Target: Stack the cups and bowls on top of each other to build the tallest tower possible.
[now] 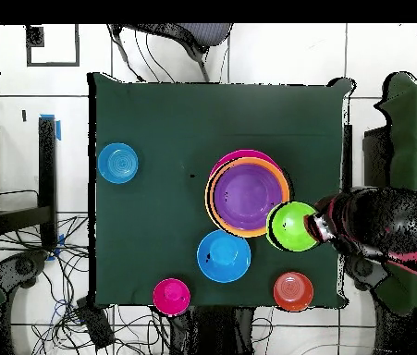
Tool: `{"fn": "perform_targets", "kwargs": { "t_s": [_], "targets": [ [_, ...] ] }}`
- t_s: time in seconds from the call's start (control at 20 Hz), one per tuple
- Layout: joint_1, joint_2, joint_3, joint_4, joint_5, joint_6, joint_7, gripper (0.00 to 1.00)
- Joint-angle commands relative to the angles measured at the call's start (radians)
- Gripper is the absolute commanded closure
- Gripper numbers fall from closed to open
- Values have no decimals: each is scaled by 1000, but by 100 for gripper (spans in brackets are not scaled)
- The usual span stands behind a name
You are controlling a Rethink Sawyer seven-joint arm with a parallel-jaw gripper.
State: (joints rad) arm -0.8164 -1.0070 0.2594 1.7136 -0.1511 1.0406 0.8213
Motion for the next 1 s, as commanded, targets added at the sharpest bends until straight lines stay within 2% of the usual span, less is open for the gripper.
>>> {"fn": "perform_targets", "kwargs": {
  "t_s": [0.05, 1.0],
  "targets": [
    [14, 37, -11, 164, 6, -142, 153, 100],
    [1, 55, -3, 259, 21, -268, 158, 100]
  ]
}}
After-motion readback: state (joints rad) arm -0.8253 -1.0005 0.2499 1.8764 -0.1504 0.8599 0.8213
